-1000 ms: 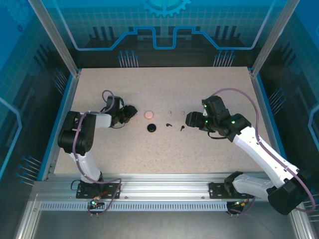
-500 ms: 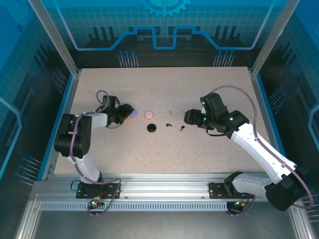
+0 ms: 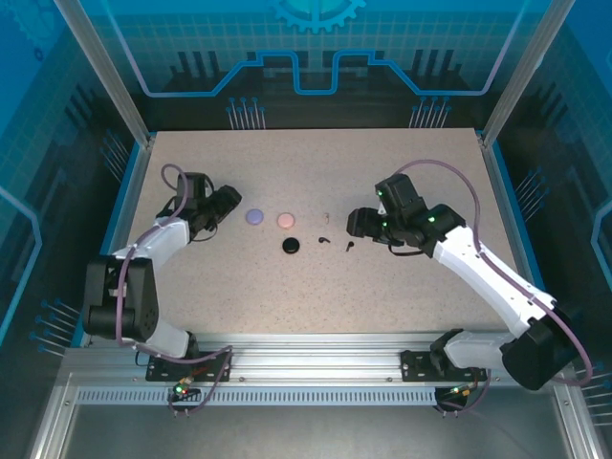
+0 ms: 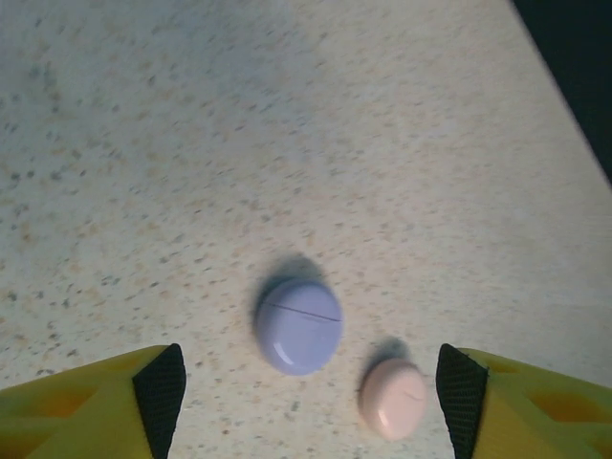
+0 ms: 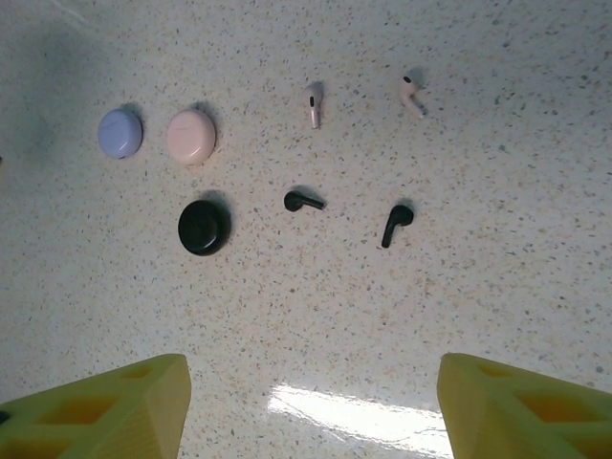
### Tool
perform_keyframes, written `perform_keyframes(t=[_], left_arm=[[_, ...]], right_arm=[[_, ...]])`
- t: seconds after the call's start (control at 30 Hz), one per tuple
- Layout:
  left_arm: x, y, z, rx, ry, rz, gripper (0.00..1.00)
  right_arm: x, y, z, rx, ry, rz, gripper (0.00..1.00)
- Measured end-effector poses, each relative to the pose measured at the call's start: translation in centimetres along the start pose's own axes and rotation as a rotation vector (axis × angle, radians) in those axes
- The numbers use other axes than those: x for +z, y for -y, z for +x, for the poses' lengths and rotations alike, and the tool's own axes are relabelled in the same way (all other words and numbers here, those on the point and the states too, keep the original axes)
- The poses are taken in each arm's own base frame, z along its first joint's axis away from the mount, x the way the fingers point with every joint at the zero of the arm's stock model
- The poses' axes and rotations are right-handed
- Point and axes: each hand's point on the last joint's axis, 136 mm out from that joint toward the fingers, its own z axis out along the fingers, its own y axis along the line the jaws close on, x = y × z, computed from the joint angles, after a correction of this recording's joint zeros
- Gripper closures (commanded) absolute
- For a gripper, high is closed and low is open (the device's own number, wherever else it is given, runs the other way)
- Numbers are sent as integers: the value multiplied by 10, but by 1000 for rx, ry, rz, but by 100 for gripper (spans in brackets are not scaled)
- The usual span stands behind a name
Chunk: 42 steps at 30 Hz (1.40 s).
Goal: Insert wireless bluetooth earbuds into charging case
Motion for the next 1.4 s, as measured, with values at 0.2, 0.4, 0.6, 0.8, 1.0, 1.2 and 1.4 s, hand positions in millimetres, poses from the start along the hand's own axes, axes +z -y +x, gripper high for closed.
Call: perform_keyframes(t=[0.2,0.4,0.6,0.8,1.0,1.2,1.4], left_arm=[[-27,35,-5,69,41,82,15],[-49,56,-9,96,62,143,13],[-55,61,-10,102,65,161,9],[-54,56,-10,117,66,137,1],[-55,51,-14,107,78,122,1],[-55,48,-19,97,90,114,1],[-63,51,-23,95,110,128,1]], right_arm=[[24,-19,-2,-40,-42,25,30],[59,-44,-1,-62,-98,61,28],[110,-67,2,-23,-166,110,27],[149,-78,8,84,-219,163,27],[167,-84,6,197,-232,203,27],[178,-98,7,238,-240,228,27],[188,-108,22,235,-251,290,26]])
